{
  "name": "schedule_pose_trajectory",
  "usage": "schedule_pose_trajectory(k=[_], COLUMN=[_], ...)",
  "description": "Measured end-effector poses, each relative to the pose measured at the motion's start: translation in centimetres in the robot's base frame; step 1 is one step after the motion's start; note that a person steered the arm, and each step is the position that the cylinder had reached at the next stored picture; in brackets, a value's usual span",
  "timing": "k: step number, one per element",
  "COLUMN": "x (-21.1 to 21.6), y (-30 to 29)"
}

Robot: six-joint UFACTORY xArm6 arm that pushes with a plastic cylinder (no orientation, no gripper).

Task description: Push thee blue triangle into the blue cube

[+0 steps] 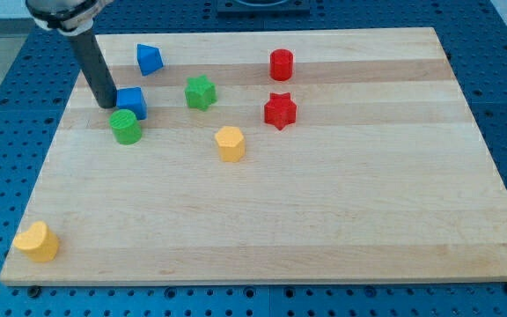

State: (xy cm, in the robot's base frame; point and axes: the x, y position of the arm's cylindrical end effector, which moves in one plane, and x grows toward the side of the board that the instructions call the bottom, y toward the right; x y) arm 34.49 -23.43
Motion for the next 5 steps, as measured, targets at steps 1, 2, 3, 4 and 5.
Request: schedule_pose_trajectory(k=[1,2,3,4,5], x=[-2.6,-5.1,-7.8,-10.2,-12.7], y=[0.0,0.0,-0.1,0.0,0.0])
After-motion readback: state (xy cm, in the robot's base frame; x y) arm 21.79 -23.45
